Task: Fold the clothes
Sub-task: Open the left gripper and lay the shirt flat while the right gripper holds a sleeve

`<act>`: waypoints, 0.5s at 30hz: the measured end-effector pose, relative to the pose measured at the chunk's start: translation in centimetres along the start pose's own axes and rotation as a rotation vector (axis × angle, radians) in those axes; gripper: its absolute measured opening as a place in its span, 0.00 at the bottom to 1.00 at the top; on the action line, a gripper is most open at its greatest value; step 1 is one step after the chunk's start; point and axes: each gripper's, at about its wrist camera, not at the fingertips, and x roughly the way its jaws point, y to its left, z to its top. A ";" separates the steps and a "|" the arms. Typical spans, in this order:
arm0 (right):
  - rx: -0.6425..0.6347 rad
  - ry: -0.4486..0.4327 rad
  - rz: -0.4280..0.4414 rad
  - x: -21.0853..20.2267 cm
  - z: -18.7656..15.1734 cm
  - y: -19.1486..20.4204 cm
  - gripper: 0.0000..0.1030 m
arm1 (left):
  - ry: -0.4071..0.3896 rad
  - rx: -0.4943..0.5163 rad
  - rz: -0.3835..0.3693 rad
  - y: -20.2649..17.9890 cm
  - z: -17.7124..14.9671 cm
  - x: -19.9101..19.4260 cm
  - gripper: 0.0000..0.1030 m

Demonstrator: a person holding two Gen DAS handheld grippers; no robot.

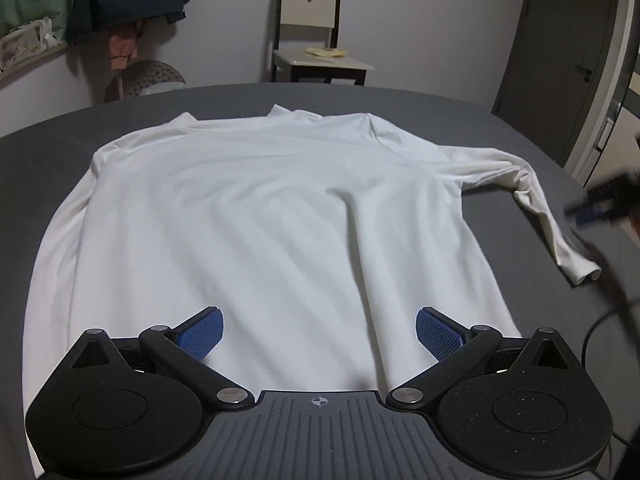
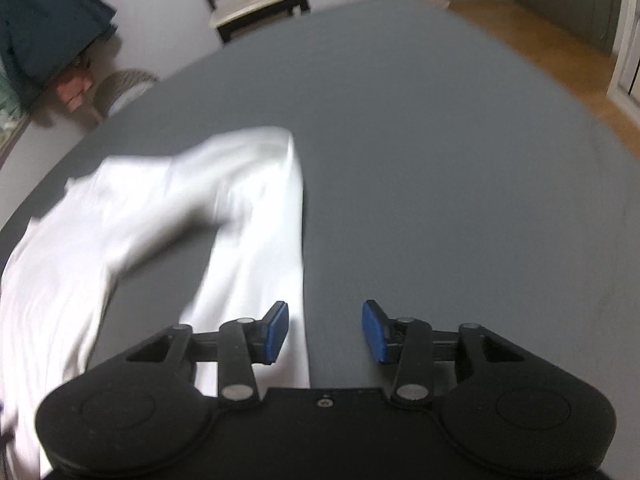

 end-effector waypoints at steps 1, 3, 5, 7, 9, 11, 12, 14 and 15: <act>0.022 0.011 0.013 -0.1 -1.1 -0.2 0.30 | -0.004 0.008 0.003 -0.2 0.0 -0.2 1.00; 0.057 0.025 0.047 -0.2 -2.3 -0.4 0.29 | -0.013 0.026 0.013 -0.5 -0.1 -0.6 1.00; 0.071 0.022 0.075 -0.1 -3.2 -0.1 0.29 | -0.023 0.036 0.018 -0.6 -0.1 -1.1 1.00; 0.042 0.009 0.054 0.3 -3.4 1.1 0.28 | -0.032 0.033 0.018 -0.6 0.0 -1.5 1.00; -0.032 -0.029 -0.012 0.6 -3.5 2.9 0.21 | -0.038 0.029 0.018 -0.5 0.1 -1.8 1.00; -0.165 -0.060 -0.070 0.5 -4.8 4.9 0.03 | -0.038 0.033 0.018 -0.4 0.1 -1.9 1.00; -0.205 -0.071 -0.096 0.0 -4.8 5.0 0.03 | -0.038 0.041 0.022 -0.4 0.2 -1.9 1.00; -0.283 -0.093 -0.149 -1.1 -4.9 5.2 0.03 | -0.038 0.057 0.041 -0.3 0.2 -1.9 1.00; -0.303 -0.110 -0.182 -1.8 -4.1 4.8 0.03 | -0.038 0.062 0.050 -0.3 0.3 -1.9 1.00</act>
